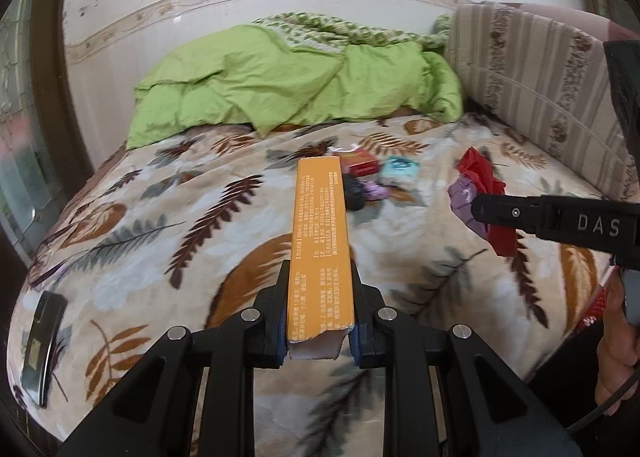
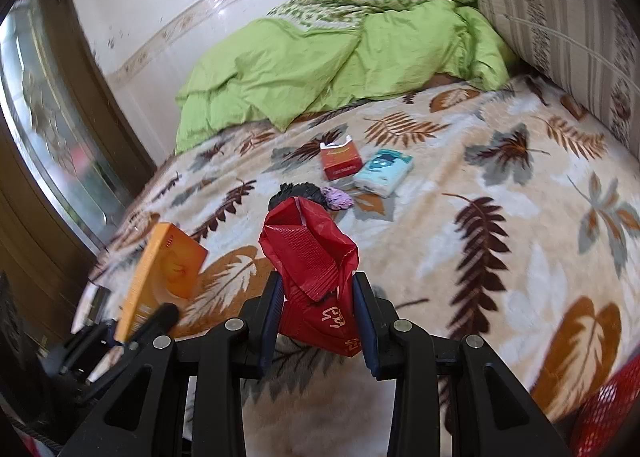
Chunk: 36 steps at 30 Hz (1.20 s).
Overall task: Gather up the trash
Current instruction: 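Carry the orange box and red bag over to the red basket, then open both tools to drop the orange box and red bag into the basket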
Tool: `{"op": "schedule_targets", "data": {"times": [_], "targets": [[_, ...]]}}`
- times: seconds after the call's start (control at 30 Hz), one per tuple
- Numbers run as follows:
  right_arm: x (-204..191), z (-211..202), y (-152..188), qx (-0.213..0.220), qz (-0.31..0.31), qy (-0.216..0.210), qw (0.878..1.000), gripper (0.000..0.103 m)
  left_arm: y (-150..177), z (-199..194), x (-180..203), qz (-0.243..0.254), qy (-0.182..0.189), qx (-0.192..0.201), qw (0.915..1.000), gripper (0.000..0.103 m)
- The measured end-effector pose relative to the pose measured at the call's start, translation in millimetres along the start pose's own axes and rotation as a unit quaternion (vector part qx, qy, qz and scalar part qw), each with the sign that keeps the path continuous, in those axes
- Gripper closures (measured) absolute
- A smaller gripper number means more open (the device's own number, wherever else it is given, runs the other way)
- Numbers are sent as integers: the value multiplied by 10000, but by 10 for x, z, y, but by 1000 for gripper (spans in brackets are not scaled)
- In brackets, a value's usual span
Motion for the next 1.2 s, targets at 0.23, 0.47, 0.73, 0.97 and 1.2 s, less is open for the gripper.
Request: {"op": "schedule_targets", "data": {"times": [0.23,0.47,0.73,0.97,1.2], "targets": [[546,-743,132,320,518,89,9981,66,-131,-197,635,405,982,68,9943,81],[1575,-1668,347,798,1528,910,9808,66,-334,-397,1690,1009,2388,13,9658,81],[2499,-2478,750,1065,2480,1963,9427,66,-395,-575,2949,1409,3721,-490,9161,81],[2835,-2703,907,1131,2933,2251,9222,44,-377,-494,3738,1547,4173,-910,8909,60],[2956,-2745,914,1177,2937,2238,9219,44,-425,-445,3377,1193,3956,-880,9064,54]]}}
Point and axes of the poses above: each gripper's, at about its wrist camera, not at the fingertips, and z roughly the way its jaws point, x to its right, y to its underside, the point moved 1 cm from there along z, roughly the way its jaws point, and after that the axes turned 2 degrees about y, right-handed, at the moved point
